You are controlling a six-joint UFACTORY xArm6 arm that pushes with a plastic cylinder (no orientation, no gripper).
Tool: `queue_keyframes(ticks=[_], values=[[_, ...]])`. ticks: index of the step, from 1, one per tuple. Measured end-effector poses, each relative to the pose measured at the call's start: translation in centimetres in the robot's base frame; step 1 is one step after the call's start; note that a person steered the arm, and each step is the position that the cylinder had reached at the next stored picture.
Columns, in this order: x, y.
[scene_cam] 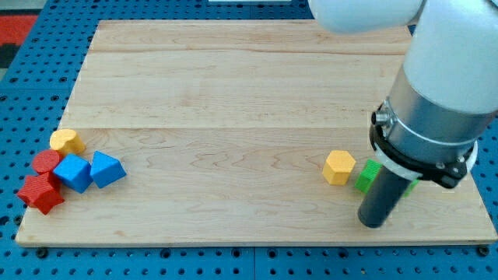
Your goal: Push the green star towards center left
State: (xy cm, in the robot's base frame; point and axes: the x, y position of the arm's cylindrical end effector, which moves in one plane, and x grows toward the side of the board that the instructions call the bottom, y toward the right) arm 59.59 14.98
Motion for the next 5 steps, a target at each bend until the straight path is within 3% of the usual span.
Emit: queue_keyframes(ticks=[2, 5], values=[[-2.6, 4.5], [-10.0, 0.6]])
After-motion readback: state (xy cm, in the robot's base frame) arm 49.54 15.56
